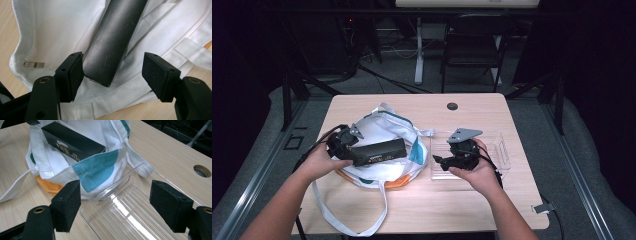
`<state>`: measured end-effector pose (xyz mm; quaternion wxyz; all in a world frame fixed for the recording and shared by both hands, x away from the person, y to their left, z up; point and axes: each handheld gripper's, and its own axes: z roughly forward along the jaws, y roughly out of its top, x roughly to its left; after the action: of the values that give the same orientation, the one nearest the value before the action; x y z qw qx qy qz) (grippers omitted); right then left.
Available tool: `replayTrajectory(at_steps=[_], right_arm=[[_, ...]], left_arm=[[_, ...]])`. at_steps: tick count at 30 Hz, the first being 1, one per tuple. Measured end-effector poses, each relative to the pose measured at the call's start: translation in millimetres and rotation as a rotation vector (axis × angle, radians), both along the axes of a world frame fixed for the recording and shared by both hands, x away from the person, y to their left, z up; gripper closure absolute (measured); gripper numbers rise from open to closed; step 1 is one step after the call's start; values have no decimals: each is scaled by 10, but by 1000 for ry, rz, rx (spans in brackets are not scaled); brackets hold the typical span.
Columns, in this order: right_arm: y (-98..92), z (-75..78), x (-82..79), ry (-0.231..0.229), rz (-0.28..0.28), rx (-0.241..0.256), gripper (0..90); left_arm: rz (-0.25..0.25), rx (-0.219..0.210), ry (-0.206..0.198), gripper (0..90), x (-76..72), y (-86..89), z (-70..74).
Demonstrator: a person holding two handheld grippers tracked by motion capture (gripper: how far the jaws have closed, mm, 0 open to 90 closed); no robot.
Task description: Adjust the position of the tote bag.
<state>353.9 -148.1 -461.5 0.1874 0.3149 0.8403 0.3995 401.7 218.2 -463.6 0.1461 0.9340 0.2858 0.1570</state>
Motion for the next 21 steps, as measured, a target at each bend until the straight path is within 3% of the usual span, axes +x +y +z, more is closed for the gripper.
replayTrajectory(at_steps=[11,18,21], right_arm=[[-14,-34,16,11,-4,-13,247],[-13,-44,19,13,-6,-11,247],[-7,-55,23,19,-1,-11,248]], left_arm=[[-61,104,56,310,168,-116,-112],[-65,107,90,309,293,-146,-196],[-70,127,110,309,333,-160,-266]])
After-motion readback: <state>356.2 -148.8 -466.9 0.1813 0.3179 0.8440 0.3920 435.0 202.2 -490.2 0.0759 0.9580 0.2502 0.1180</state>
